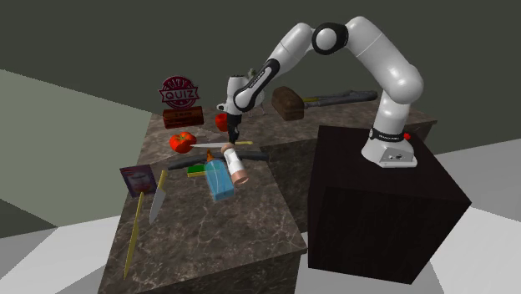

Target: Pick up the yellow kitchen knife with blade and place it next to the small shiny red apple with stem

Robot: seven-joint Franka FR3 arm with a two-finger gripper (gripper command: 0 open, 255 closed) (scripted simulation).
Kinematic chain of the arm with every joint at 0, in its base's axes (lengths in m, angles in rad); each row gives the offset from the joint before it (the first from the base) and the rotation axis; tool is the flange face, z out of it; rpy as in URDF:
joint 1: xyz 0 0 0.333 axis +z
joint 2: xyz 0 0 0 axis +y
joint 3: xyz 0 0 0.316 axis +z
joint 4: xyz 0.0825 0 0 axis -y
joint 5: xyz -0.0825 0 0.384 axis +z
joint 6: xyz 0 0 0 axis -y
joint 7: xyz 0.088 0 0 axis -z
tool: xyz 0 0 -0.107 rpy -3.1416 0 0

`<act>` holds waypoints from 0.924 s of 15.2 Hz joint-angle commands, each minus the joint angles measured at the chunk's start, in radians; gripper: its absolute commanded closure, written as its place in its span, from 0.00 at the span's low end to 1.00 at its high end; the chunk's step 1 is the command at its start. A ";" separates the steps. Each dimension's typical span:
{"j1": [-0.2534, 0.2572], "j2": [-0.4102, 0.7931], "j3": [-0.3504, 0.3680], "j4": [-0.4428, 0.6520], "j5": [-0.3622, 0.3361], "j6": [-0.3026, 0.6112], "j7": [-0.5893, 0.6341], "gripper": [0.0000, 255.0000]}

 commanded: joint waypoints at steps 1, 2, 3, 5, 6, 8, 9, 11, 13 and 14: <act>0.000 0.002 0.000 0.000 0.000 0.001 0.000 1.00; 0.000 0.002 0.000 0.000 0.000 0.001 0.000 1.00; 0.000 0.002 0.000 0.000 0.000 0.001 0.000 1.00; 0.000 0.002 0.000 0.000 0.000 0.001 0.000 0.00; 0.000 0.001 0.000 0.000 0.000 0.001 0.000 0.00; 0.000 0.001 0.000 0.000 0.000 0.001 0.000 0.00; 0.000 0.001 0.000 0.000 0.000 0.001 0.000 0.00; -0.005 -0.030 0.001 -0.018 0.001 -0.012 -0.001 0.00; -0.016 -0.090 0.005 -0.051 0.005 -0.040 -0.003 0.00; -0.020 -0.113 0.006 -0.063 0.006 -0.052 -0.004 0.00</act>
